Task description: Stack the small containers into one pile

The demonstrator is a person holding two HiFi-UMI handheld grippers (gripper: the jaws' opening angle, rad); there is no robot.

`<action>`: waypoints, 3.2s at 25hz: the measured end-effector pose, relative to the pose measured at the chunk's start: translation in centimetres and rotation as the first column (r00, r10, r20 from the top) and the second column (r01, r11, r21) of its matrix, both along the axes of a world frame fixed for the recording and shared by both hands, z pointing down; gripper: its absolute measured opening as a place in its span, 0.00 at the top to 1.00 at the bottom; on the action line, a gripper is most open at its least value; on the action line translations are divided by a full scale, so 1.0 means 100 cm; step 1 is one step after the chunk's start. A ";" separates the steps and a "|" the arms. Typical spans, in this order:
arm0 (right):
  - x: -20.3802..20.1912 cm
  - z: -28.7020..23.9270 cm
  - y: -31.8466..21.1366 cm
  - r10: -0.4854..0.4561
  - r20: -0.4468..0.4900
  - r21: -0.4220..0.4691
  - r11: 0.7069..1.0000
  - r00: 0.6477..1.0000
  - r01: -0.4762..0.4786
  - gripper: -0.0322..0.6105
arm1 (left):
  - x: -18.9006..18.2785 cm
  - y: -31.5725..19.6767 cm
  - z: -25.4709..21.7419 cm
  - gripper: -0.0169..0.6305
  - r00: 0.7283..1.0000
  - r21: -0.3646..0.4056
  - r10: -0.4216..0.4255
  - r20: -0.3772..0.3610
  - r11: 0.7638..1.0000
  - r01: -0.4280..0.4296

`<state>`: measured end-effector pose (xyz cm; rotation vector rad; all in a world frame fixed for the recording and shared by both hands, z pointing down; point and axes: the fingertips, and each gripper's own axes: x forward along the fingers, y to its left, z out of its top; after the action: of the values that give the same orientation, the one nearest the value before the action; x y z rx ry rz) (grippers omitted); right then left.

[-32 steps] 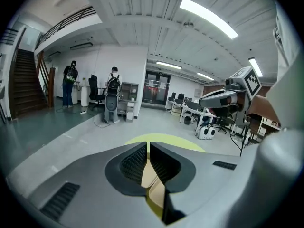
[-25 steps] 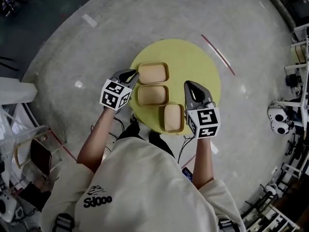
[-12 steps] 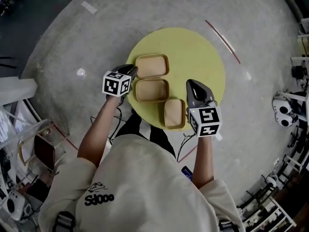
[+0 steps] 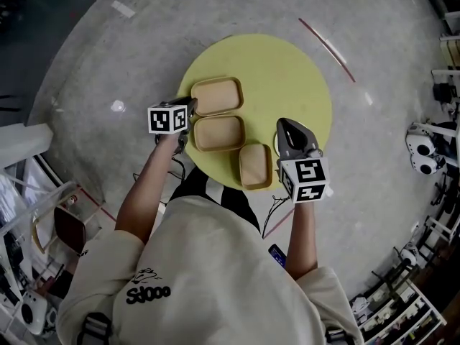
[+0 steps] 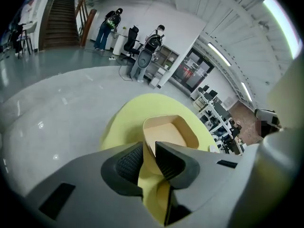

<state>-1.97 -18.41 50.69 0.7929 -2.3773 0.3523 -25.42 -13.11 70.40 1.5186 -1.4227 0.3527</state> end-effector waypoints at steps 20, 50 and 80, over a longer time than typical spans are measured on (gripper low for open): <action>0.016 -0.013 0.019 -0.003 0.003 0.017 1.000 1.000 0.003 0.94 | -0.022 -0.009 -0.005 0.94 0.982 0.009 -0.181 -0.053 0.983 0.182; 0.075 -0.048 0.081 0.142 0.050 0.109 0.983 0.989 -0.147 0.94 | 0.136 0.020 -0.103 0.94 0.867 0.181 0.498 -0.010 0.854 -0.488; 0.174 -0.007 0.110 0.392 0.016 -0.013 0.920 0.920 -0.392 0.94 | 0.267 0.047 -0.043 0.94 0.357 -0.030 0.925 0.132 0.364 -0.931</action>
<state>15.42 -7.39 49.98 1.2705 -2.2193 0.5343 1.26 -8.40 66.09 2.2863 -0.4440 1.1380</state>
